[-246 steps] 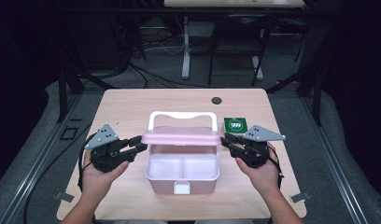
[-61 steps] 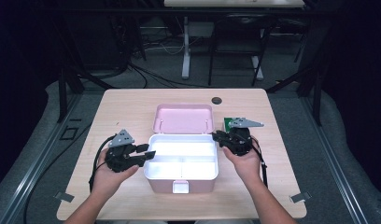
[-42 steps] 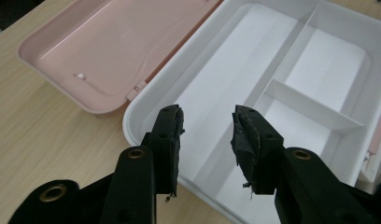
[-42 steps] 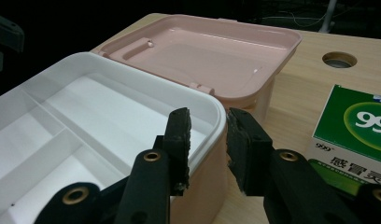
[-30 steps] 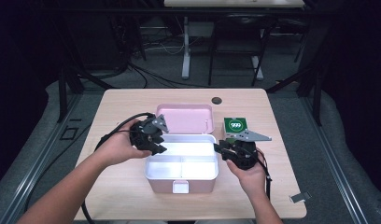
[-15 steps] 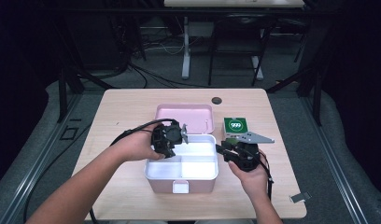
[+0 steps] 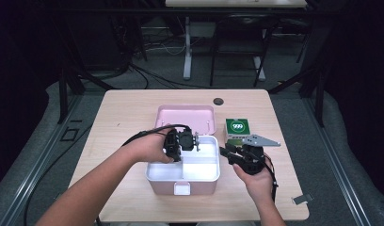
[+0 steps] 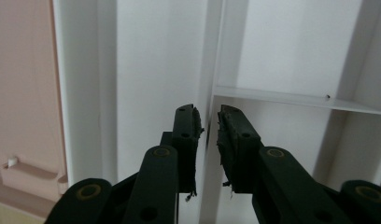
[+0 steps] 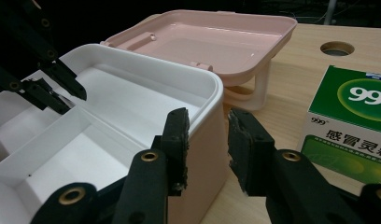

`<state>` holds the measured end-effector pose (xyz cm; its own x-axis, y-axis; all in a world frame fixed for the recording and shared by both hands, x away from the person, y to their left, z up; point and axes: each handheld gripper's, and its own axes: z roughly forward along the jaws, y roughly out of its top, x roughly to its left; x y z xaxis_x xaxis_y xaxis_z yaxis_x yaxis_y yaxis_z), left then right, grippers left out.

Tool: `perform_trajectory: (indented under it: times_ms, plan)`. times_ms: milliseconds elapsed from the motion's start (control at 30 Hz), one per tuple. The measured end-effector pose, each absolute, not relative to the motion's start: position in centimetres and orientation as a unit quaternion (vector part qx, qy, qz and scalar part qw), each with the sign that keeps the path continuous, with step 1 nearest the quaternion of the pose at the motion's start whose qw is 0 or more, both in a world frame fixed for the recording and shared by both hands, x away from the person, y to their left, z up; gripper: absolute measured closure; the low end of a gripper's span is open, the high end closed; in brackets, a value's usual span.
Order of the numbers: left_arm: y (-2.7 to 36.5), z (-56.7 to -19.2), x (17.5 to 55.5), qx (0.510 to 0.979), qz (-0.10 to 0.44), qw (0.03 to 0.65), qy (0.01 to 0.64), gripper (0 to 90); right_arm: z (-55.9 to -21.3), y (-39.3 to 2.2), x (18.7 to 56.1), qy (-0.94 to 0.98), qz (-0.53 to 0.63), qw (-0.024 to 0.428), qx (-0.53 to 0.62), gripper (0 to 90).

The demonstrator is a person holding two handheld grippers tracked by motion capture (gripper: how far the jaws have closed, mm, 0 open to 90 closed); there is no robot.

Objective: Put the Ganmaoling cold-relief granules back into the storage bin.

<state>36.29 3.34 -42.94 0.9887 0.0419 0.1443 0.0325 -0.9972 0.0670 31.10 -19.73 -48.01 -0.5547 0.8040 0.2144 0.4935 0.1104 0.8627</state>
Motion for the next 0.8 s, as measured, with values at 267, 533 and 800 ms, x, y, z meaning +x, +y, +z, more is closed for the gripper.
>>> perform_trajectory:
  times_ms: [267, 533, 800]
  plan:
    - [2.81, -43.76, 36.45, 0.998, 0.065, 0.015, 0.012, 83.3, -48.06, -19.77, 31.05, 0.727, 0.5, 0.152, 0.446, 67.8]
    - [2.73, -43.97, 36.81, 0.998, 0.056, 0.014, 0.007, 86.0, -48.18, -19.83, 31.08, 0.726, 0.502, 0.148, 0.447, 67.9]
    - [2.77, -43.93, 37.05, 0.999, 0.046, 0.016, 0.004, 87.4, -48.31, -19.94, 31.16, 0.724, 0.502, 0.148, 0.449, 67.9]
